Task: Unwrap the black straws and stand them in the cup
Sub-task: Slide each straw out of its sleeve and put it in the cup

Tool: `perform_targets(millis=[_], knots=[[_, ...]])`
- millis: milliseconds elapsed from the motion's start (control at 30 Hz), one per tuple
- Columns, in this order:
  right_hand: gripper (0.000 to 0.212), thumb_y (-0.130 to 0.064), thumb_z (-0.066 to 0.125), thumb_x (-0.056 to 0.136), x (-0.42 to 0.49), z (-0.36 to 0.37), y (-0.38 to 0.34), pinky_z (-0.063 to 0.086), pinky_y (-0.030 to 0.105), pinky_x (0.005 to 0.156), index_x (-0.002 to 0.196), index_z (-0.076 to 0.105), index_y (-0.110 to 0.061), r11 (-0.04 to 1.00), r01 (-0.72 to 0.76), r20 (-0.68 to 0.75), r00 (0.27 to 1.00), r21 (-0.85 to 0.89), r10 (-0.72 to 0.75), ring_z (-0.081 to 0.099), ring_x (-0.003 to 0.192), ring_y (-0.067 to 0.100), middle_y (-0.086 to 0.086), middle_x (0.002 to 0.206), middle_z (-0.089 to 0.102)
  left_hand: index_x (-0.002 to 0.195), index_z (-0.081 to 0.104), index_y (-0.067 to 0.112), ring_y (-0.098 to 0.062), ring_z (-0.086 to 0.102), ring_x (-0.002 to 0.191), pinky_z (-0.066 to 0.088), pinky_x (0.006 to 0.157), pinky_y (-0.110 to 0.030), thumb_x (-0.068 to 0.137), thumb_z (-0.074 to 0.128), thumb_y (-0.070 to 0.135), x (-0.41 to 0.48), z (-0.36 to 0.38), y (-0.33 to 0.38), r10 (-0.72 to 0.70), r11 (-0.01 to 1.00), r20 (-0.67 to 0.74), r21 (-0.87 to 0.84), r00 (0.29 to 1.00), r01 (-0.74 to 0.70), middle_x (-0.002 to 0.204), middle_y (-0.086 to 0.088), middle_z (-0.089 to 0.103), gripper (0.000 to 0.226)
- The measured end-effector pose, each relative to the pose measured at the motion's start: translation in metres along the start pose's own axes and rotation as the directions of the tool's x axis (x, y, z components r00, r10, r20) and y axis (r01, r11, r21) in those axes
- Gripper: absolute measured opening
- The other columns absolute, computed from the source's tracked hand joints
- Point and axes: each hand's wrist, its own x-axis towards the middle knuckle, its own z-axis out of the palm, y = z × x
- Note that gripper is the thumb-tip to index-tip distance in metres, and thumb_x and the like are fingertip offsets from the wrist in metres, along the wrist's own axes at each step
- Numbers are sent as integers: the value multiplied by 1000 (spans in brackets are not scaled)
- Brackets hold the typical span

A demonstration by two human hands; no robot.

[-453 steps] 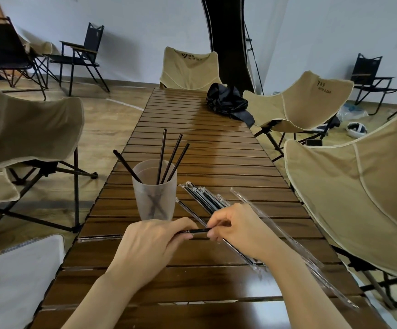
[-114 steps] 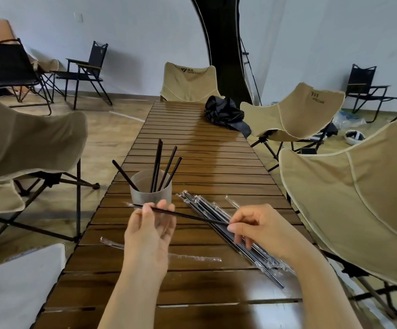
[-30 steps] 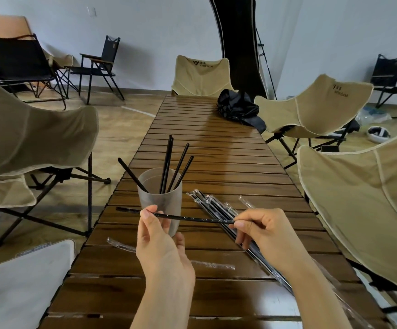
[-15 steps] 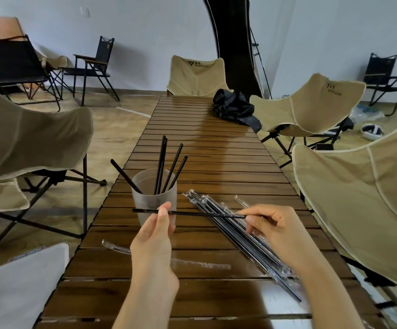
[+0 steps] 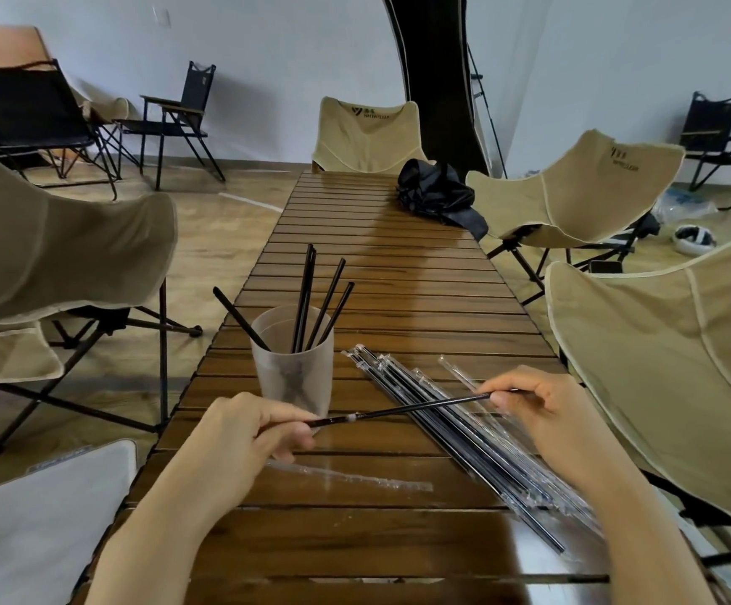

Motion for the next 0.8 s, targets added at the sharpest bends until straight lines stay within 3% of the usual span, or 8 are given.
perform_targets(millis=[133, 333, 533, 700, 800], knots=[[29, -1, 62, 87, -1, -4, 1, 39, 2, 66, 82, 73, -26, 1000, -4, -13, 1000, -3, 4, 58, 73, -6, -10, 80, 70, 87, 64, 46, 15, 59, 84, 49, 73, -11, 91, 55, 31, 0, -6, -8, 74, 994, -39, 87, 996, -70, 79, 25, 67, 18], [28, -1, 62, 87, 0, 1, 1, 40, 2, 68, 82, 75, -25, 1000, -11, 38, 999, -4, 11, 61, 74, -4, -11, 76, 70, 88, 65, 40, 10, 62, 79, 47, 68, -8, 89, 59, 32, 2, -2, -2, 127, 992, 27, 18, 992, -128, 77, 25, 66, 10], [29, -2, 62, 88, 1, 0, 4, 40, 1, 68, 82, 75, -27, 1000, -26, 26, 999, 1, 26, 62, 74, -6, -16, 75, 71, 84, 66, 38, 11, 63, 78, 48, 64, -6, 81, 67, 36, 2, 0, -2, 105, 994, 63, -37, 993, -102, 78, 32, 65, 3], [25, -6, 64, 87, 1, 1, 4, 39, 3, 55, 82, 75, -27, 999, -28, 39, 999, -33, 29, 56, 55, -9, -16, 70, 69, 84, 70, 31, 5, 67, 68, 50, 61, -6, 81, 70, 23, 4, 0, -6, 76, 992, 6, -106, 997, -75, 71, 19, 71, 9], [27, -9, 65, 87, 0, 0, 6, 42, 9, 53, 78, 73, -33, 999, -36, 32, 999, -24, 37, 57, 54, 1, -14, 69, 70, 85, 69, 31, 5, 68, 68, 51, 62, -8, 79, 72, 23, 5, 0, -5, 60, 990, -23, -126, 998, -62, 71, 17, 71, 10]])
